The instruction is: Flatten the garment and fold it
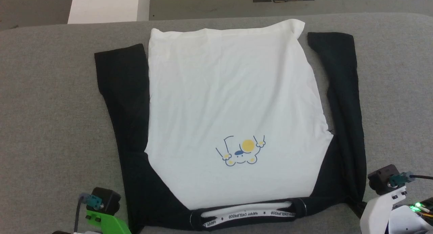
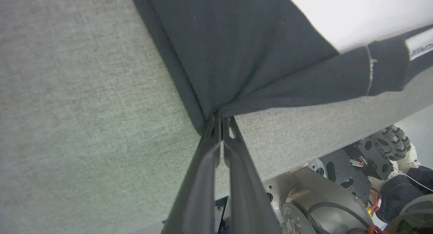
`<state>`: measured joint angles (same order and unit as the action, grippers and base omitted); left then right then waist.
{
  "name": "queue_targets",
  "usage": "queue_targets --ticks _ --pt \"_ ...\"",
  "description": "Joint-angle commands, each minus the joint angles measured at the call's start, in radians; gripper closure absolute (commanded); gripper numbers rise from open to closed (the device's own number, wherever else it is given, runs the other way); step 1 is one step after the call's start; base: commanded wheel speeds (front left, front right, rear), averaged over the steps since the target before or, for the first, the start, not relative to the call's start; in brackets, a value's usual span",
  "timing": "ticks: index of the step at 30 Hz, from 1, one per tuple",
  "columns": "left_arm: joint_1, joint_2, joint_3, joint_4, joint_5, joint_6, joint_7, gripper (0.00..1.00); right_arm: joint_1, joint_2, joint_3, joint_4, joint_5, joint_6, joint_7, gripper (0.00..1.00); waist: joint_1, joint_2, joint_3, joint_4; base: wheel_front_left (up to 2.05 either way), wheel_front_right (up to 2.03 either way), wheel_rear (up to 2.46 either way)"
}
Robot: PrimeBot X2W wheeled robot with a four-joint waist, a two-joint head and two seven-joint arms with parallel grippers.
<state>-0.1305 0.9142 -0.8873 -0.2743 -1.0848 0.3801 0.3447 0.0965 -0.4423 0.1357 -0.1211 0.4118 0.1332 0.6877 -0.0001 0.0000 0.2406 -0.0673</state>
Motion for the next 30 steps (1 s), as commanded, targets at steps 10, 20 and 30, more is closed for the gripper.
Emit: queue_targets --ticks 10,20,30 --pt "0.01 -0.083 0.009 0.052 0.022 -0.029 -0.106 0.0 0.05 0.027 0.009 0.01 -0.003 -0.002 -0.033 0.0 0.0001 0.0 -0.047 0.016 0.0 0.0 0.0" --pt "0.019 -0.11 0.116 0.0 0.042 -0.022 -0.312 0.0 0.177 0.126 -0.177 -0.159 -0.022 -0.002 -0.149 0.0 0.0001 0.0 -0.102 0.029 0.0 0.0 0.0" --pt "-0.206 -0.073 0.228 0.144 0.196 -0.057 -0.46 0.0 0.02 0.251 -0.189 -0.122 -0.083 -0.002 -0.545 0.0 0.0001 0.0 -0.002 -0.013 0.0 0.0 0.0"
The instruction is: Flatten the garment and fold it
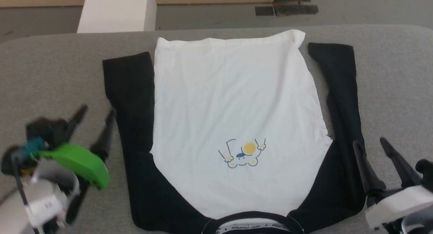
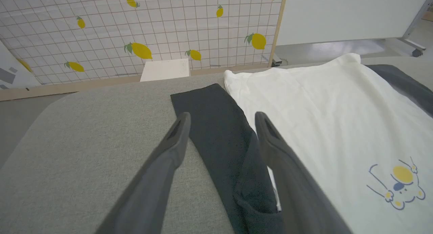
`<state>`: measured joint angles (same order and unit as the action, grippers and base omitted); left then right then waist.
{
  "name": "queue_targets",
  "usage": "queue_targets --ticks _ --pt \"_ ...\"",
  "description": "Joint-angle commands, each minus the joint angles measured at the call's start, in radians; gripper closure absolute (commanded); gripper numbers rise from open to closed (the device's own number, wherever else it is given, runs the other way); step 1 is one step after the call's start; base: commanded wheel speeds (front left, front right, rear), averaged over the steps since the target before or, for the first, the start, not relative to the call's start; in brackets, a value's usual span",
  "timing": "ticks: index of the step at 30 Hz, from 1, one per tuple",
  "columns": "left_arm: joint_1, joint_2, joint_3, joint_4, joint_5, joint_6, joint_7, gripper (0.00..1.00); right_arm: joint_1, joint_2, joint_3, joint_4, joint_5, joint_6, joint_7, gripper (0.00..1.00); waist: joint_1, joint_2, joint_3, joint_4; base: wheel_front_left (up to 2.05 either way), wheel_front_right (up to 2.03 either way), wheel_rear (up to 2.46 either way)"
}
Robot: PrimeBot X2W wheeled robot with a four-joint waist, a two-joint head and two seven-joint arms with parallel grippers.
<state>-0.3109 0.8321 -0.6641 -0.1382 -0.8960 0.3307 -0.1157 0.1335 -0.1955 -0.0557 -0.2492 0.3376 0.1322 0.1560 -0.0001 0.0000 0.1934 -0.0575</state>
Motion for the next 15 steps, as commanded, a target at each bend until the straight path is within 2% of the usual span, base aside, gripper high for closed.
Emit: queue_targets --ticks 1,8,15 --pt "-0.057 0.012 0.014 0.029 0.01 -0.017 0.007 0.0 -0.036 0.006 0.009 0.015 -0.016 -0.002 -0.038 0.0 0.0001 0.0 0.062 -0.029 0.0 0.0 0.0" --pt "-0.312 0.043 0.043 0.199 0.015 -0.1 0.148 0.0 -0.182 0.011 0.058 0.06 -0.042 -0.002 -0.145 0.0 0.0001 0.0 0.201 -0.082 0.0 0.0 0.0" --pt "-0.441 0.053 0.075 0.293 -0.055 -0.113 0.305 0.0 -0.267 0.014 0.095 0.074 -0.045 -0.002 -0.189 0.0 0.0001 0.0 0.297 -0.142 0.0 0.0 0.0"
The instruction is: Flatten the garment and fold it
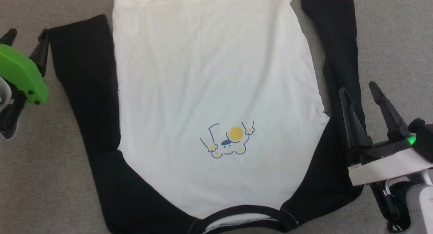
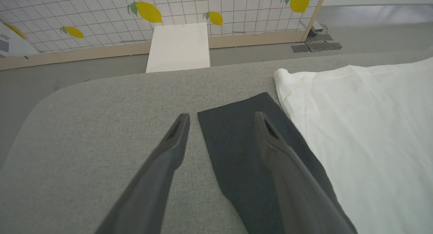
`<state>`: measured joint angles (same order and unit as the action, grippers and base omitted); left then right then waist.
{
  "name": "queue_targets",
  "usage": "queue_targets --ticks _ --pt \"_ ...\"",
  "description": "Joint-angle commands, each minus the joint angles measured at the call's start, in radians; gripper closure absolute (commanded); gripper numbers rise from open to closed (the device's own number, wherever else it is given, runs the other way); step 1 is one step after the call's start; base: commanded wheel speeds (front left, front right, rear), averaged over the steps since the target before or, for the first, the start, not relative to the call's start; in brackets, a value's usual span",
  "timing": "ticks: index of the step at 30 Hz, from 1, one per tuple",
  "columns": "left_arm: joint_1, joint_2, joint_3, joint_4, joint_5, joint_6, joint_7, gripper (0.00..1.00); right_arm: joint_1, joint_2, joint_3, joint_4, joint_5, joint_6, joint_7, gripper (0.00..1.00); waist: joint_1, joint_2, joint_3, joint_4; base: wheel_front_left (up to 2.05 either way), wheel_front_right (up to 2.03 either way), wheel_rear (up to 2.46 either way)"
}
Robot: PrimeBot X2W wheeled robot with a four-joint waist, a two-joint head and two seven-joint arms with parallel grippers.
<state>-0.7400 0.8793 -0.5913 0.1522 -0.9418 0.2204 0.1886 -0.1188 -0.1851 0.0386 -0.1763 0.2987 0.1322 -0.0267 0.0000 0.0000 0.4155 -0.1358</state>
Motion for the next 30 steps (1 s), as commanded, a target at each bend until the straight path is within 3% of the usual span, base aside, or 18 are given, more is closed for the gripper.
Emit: queue_targets --ticks 1,13,22,26,27,28,29,30 --pt "-0.019 0.008 0.011 0.01 -0.03 -0.001 0.023 0.0 -0.024 0.006 0.005 0.002 -0.006 -0.002 -0.014 0.0 0.0 0.0 0.087 -0.072 0.0 0.0 0.0" --pt "-0.004 0.059 0.065 0.013 -0.131 0.114 0.167 0.0 -0.091 0.036 0.034 -0.001 -0.011 -0.002 -0.062 0.0 0.0 0.0 0.177 -0.124 0.0 0.0 0.0" --pt "0.035 0.099 0.063 0.003 -0.127 0.232 0.224 0.0 -0.104 0.059 0.029 -0.002 -0.03 -0.002 -0.089 0.0 0.0 0.0 0.198 -0.14 0.0 0.0 0.0" --pt "0.038 0.113 0.06 -0.001 -0.11 0.259 0.224 0.0 -0.107 0.065 0.031 -0.003 -0.032 -0.002 -0.092 0.0 0.0 0.0 0.206 -0.145 0.0 0.0 0.0" --pt "0.038 0.114 0.059 -0.002 -0.107 0.262 0.223 0.42 -0.108 0.065 0.032 -0.004 -0.032 -0.002 -0.092 0.0 0.0 0.0 0.208 -0.146 0.0 0.0 0.0" --pt "0.037 0.114 0.057 -0.004 -0.104 0.265 0.224 0.93 -0.108 0.065 0.032 -0.004 -0.033 -0.002 -0.092 0.0 0.0 0.0 0.209 -0.147 0.0 0.0 0.0" --pt "0.036 0.111 0.055 -0.005 -0.104 0.266 0.225 1.0 -0.108 0.066 0.032 -0.004 -0.033 -0.002 -0.092 0.0 0.0 0.0 0.21 -0.147 0.0 0.0 0.0" --pt "0.036 0.107 0.054 -0.004 -0.106 0.266 0.226 1.0 -0.108 0.066 0.031 -0.003 -0.034 -0.002 -0.092 0.0 0.0 0.0 0.209 -0.147 0.0 0.0 0.0"
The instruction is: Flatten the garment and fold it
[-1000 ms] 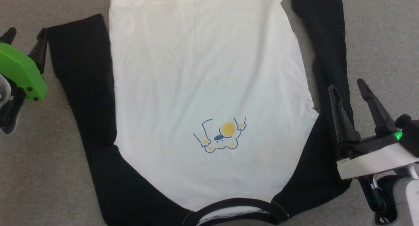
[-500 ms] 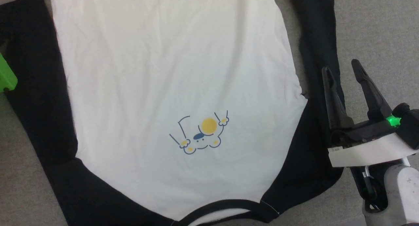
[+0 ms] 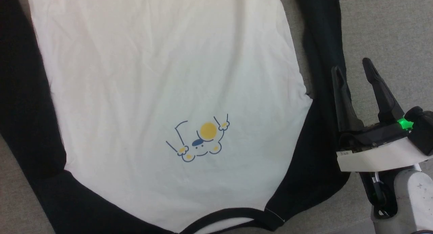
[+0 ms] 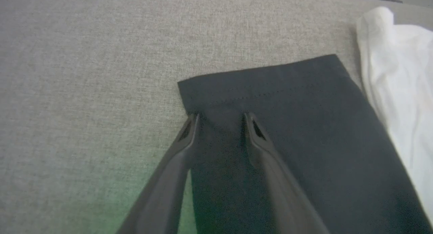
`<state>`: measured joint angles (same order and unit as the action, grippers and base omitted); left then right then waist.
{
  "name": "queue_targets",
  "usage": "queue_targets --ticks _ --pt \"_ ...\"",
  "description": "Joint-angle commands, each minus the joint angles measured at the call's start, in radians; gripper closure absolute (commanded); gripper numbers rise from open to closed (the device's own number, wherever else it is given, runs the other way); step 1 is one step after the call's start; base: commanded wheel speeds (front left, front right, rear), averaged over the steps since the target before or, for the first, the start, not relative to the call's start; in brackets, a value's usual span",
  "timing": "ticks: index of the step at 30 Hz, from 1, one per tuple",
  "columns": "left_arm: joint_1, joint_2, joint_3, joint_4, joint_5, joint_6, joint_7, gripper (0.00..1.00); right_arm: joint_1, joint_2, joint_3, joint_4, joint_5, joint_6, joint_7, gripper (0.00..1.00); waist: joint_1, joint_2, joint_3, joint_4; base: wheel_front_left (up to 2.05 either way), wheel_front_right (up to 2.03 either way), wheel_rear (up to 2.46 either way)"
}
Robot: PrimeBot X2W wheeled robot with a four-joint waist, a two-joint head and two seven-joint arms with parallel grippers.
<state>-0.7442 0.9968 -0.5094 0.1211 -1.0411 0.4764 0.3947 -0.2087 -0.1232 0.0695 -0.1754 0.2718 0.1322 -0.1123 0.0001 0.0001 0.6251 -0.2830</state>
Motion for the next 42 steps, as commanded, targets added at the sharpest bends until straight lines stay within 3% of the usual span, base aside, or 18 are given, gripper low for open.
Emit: queue_targets --ticks 1,11,15,19,25,31,34,37,40,42 --pt "0.039 -0.011 -0.029 0.026 -0.002 0.009 0.016 1.0 -0.018 0.004 -0.001 -0.003 -0.007 -0.002 -0.006 0.0 -0.0001 -0.0001 -0.002 0.001 0.0 0.0 0.0" --pt "0.06 -0.001 0.016 0.025 0.082 0.033 -0.202 1.0 0.02 0.005 -0.032 0.025 -0.026 -0.002 0.015 0.0 -0.0001 -0.0001 -0.125 0.055 0.0 0.0 0.0" --pt "0.105 0.007 0.046 -0.019 0.09 0.062 -0.28 1.0 0.049 0.002 -0.046 0.033 -0.034 -0.002 0.037 0.0 -0.0001 -0.0001 -0.206 0.092 0.0 0.0 0.0" --pt "0.177 0.046 0.078 -0.136 0.091 0.122 -0.314 1.0 0.091 0.001 -0.069 0.026 -0.042 -0.002 0.062 0.0 -0.0001 -0.0001 -0.287 0.129 0.0 0.0 0.0" --pt "0.284 0.133 0.114 -0.318 0.075 0.177 -0.315 1.0 0.154 0.005 -0.097 -0.006 -0.056 -0.002 0.104 0.0 -0.0001 -0.0001 -0.374 0.175 0.0 0.0 0.0" --pt "0.357 0.159 0.104 -0.537 0.072 0.232 -0.299 1.0 0.179 0.007 -0.101 -0.039 -0.062 -0.002 0.137 0.0 -0.0001 -0.0001 -0.413 0.197 0.0 0.0 0.0" --pt "0.356 0.128 0.075 -0.637 0.079 0.217 -0.302 1.0 0.181 0.008 -0.099 -0.05 -0.061 -0.002 0.147 0.0 -0.0001 -0.0001 -0.419 0.2 0.0 0.0 0.0" --pt "0.332 0.062 0.0 -0.731 0.109 0.187 -0.298 1.0 0.184 0.008 -0.098 -0.056 -0.06 -0.002 0.154 0.0 -0.0001 -0.0001 -0.423 0.199 0.0 0.0 0.0" --pt "0.285 -0.04 -0.109 -0.775 0.156 0.152 -0.281 1.0 0.189 0.008 -0.098 -0.058 -0.06 -0.002 0.157 0.0 -0.0001 -0.0001 -0.425 0.197 0.0 0.0 0.0" --pt "0.241 -0.141 -0.203 -0.771 0.19 0.118 -0.264 1.0 0.193 0.008 -0.1 -0.059 -0.059 -0.002 0.159 0.0 -0.0001 -0.0001 -0.426 0.197 0.0 0.0 0.0"
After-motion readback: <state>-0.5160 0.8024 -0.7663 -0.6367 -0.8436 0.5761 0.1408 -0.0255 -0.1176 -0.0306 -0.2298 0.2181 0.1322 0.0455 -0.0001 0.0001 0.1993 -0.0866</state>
